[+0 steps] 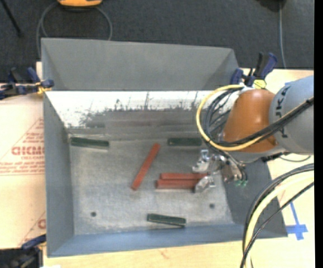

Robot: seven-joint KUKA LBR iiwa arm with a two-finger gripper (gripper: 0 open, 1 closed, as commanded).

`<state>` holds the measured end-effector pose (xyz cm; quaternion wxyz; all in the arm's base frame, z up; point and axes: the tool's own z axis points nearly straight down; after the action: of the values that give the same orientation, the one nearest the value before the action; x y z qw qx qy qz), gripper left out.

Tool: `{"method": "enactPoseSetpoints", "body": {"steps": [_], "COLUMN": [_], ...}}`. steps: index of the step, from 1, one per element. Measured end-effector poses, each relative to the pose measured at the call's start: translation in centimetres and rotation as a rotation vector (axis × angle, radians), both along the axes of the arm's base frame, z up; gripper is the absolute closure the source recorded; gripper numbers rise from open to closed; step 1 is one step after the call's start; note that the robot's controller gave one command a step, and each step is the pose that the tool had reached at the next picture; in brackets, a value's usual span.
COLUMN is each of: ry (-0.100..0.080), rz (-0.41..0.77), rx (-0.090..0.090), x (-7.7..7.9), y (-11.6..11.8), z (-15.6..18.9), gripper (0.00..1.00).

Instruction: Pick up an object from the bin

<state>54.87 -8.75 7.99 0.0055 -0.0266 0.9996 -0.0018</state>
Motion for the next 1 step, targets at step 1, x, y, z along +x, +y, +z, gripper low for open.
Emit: {"method": "enactPoseSetpoints", "body": {"steps": [1], "ry": [0.013], "rz": [0.130], "rx": [0.011], "x": [1.13], "y": [-0.91], "z": [-0.07], "gripper": [1.00]}}
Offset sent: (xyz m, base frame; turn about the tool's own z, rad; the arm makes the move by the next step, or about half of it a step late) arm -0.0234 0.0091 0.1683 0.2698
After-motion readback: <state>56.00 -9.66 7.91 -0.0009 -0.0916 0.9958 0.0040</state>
